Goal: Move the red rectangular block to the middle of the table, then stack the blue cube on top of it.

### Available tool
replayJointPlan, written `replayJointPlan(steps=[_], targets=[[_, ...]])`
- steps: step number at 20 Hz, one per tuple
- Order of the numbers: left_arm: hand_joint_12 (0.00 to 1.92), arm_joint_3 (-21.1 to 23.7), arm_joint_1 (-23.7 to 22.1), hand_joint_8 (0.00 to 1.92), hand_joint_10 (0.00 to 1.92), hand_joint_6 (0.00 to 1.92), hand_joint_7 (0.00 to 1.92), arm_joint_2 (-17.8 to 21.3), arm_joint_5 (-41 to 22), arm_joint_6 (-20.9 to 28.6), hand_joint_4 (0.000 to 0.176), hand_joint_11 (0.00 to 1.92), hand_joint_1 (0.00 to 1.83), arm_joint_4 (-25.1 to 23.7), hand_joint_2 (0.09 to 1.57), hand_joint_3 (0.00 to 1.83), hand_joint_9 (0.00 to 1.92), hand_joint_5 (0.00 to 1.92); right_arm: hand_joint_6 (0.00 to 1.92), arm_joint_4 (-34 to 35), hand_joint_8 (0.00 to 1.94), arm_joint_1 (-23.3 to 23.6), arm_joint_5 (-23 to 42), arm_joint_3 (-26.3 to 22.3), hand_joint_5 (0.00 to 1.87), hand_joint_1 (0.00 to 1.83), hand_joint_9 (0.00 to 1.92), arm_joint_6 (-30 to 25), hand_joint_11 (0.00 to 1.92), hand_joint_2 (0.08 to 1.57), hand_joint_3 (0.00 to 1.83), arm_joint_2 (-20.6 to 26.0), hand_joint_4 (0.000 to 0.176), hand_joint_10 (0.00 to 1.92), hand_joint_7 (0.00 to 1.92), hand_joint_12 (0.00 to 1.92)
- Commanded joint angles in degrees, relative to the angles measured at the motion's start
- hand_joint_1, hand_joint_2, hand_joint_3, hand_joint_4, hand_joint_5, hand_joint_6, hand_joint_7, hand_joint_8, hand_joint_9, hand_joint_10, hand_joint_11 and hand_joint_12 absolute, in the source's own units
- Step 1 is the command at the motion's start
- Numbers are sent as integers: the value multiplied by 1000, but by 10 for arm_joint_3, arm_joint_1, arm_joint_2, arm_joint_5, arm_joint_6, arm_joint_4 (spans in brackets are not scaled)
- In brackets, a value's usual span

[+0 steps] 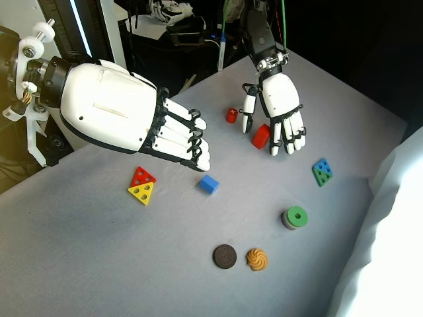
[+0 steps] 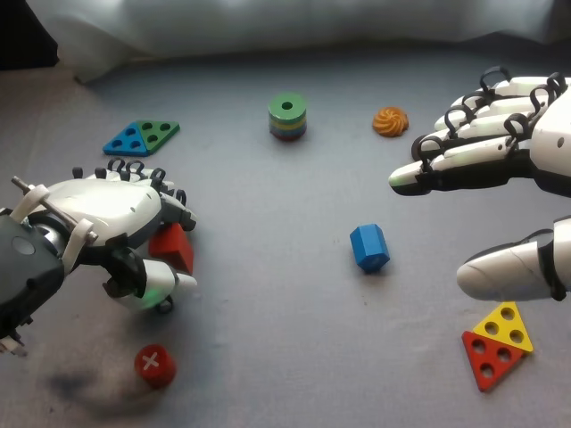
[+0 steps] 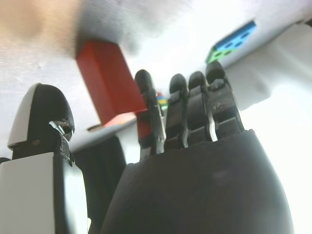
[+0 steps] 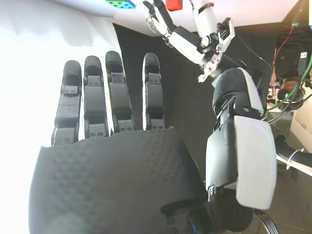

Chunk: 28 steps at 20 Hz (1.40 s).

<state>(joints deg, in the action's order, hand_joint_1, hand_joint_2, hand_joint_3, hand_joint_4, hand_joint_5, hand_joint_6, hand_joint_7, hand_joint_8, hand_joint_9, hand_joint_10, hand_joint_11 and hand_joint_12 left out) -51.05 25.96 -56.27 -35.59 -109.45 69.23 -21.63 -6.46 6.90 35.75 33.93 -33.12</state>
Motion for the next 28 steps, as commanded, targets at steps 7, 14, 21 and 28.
replayJointPlan(steps=[7,14,21,28], targets=[[98,-13,-1,2,4,13,167,-12,-39,-2,52,0,672,-24,1179,3,16,554,2,52,4,-9,14,11,268,94,178,-4,0,1114,0,6,0,5,243,314],[82,-23,0,0,0,16,96,-15,-39,-2,71,0,713,-26,1214,0,4,742,2,61,3,-9,16,20,283,106,187,-4,0,1102,0,6,0,1,247,462],[63,-27,2,1,0,11,103,-10,-39,12,63,0,736,-39,1210,0,2,811,2,61,2,-6,15,20,271,107,188,-4,0,1111,0,5,0,2,244,466],[113,-21,10,3,0,1272,100,6,-39,29,176,0,922,-55,1214,0,0,784,3,61,2,-4,15,20,308,119,231,-5,0,1113,1,3,0,4,286,563]])
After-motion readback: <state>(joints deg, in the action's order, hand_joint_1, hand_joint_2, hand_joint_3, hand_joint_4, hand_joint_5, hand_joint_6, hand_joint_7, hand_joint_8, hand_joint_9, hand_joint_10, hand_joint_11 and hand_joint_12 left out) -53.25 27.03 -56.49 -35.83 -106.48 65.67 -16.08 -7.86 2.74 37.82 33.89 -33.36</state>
